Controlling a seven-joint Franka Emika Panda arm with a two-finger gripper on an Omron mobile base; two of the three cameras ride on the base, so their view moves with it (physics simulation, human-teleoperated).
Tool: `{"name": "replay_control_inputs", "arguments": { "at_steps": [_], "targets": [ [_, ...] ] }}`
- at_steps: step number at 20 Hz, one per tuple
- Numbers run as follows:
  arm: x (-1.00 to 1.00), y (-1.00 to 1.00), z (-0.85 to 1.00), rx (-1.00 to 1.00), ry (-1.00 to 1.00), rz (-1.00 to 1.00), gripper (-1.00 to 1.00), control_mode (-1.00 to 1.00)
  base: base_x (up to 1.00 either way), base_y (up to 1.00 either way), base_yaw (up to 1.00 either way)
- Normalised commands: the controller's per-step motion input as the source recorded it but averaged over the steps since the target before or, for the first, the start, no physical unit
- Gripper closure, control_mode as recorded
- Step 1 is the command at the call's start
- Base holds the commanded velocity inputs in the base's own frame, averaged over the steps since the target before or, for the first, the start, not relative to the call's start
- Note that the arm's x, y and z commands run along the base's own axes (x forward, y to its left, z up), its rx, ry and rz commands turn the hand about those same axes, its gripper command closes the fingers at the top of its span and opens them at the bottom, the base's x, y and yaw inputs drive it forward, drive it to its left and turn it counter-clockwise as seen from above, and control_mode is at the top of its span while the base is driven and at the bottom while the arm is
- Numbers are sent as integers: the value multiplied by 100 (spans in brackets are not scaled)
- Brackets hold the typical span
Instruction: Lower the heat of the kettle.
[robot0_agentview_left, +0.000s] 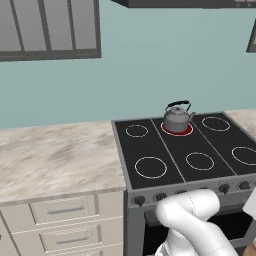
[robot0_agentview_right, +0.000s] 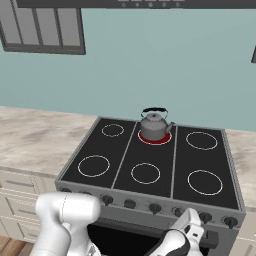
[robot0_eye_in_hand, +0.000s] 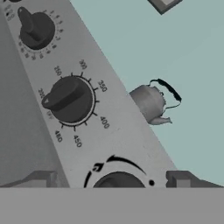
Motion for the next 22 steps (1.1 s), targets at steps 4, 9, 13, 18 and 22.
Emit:
{"name": "replay_control_inputs", "arguments": {
  "at_steps": [4,9,13,18,22],
  "targets": [
    [10,-4,-12,-1,0,0,-100,-100,0,0,0],
    [14,-9,-13,0,0,0,-100,-100,0,0,0],
    [13,-15,-10,0,0,0,-100,-100,0,0,0],
    [10,-18,-8,0,0,-1,-100,-100,0,0,0],
    [5,-4,-1,0,0,-1,-100,-100,0,0,0]
  ]
}}
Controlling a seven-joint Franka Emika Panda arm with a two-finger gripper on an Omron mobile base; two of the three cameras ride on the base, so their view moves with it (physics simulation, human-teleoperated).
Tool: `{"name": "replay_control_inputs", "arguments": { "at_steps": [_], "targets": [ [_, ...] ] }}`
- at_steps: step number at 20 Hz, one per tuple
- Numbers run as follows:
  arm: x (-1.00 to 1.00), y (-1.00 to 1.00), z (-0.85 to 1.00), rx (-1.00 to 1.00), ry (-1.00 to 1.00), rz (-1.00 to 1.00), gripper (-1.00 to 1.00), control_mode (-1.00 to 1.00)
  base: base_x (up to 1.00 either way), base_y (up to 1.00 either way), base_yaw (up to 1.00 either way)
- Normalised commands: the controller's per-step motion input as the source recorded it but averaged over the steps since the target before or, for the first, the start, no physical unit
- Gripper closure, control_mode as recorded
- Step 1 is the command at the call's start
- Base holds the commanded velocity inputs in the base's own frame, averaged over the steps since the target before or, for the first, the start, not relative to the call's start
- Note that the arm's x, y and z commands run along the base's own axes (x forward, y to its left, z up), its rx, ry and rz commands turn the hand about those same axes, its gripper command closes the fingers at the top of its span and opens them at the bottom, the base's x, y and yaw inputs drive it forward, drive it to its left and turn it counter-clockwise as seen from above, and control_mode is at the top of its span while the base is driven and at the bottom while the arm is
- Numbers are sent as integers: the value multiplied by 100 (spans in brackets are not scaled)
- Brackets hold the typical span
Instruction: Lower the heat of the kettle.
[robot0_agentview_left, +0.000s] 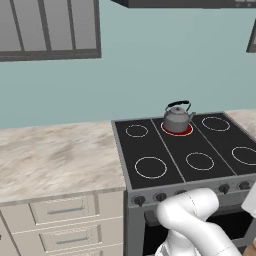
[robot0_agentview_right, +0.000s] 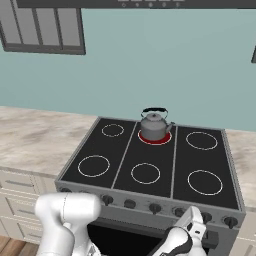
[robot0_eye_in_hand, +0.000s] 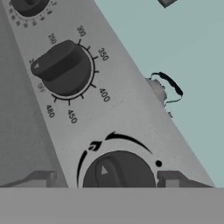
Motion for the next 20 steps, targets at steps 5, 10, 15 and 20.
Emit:
{"name": "replay_control_inputs", "arguments": {
  "at_steps": [5,10,15,20],
  "targets": [
    [0,0,0,0,0,-1,100,-100,0,0,0],
    [6,3,0,0,0,-1,100,-100,0,0,0],
    [13,2,0,0,-1,-1,100,-100,0,0,0],
    [6,1,0,0,-1,0,100,-100,0,0,0]
  ]
}}
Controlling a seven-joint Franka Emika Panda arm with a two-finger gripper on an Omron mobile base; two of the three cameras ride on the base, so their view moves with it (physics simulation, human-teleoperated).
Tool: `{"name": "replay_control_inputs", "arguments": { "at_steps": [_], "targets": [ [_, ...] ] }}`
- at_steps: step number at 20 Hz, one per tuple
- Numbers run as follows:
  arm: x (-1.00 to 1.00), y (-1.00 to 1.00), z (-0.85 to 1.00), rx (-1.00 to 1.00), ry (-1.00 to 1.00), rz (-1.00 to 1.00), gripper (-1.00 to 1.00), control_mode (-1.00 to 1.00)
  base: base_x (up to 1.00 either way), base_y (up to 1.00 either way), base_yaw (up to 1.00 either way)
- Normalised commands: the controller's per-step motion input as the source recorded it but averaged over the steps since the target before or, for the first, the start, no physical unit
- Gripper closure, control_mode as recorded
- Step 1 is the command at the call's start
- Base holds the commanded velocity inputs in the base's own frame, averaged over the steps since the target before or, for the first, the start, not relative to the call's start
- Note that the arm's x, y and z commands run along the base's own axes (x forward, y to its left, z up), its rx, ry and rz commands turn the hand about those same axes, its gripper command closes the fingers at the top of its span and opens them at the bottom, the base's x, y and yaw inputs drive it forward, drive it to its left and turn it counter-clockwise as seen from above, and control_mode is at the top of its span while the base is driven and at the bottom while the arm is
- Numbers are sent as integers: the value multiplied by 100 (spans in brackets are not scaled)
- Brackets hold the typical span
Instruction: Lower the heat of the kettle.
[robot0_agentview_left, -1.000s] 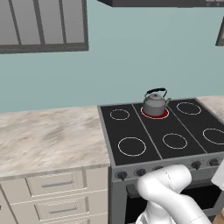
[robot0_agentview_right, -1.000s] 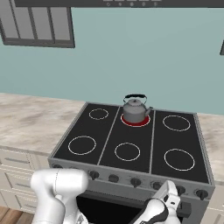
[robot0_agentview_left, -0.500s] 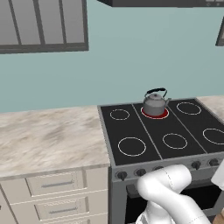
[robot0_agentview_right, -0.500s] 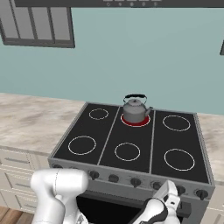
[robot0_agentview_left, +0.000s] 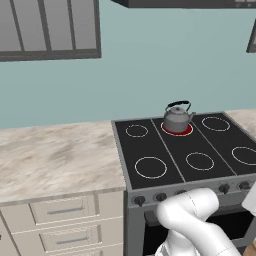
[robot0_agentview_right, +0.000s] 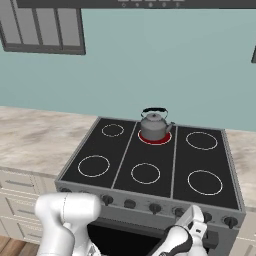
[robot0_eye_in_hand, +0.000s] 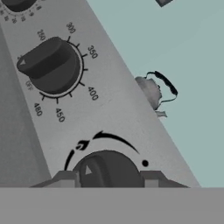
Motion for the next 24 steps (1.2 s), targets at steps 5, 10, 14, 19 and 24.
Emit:
{"name": "replay_control_inputs", "arguments": {
  "at_steps": [5,10,14,19,24],
  "targets": [
    [-11,0,0,2,-8,0,100,-100,0,0,0],
    [-13,-3,-2,14,-10,-1,100,-100,0,0,0],
    [-5,-1,0,20,-5,-5,100,-100,0,0,0],
    [0,0,2,19,0,-8,100,-100,0,0,0],
    [0,0,2,17,0,-9,100,-100,0,0,0]
  ]
}}
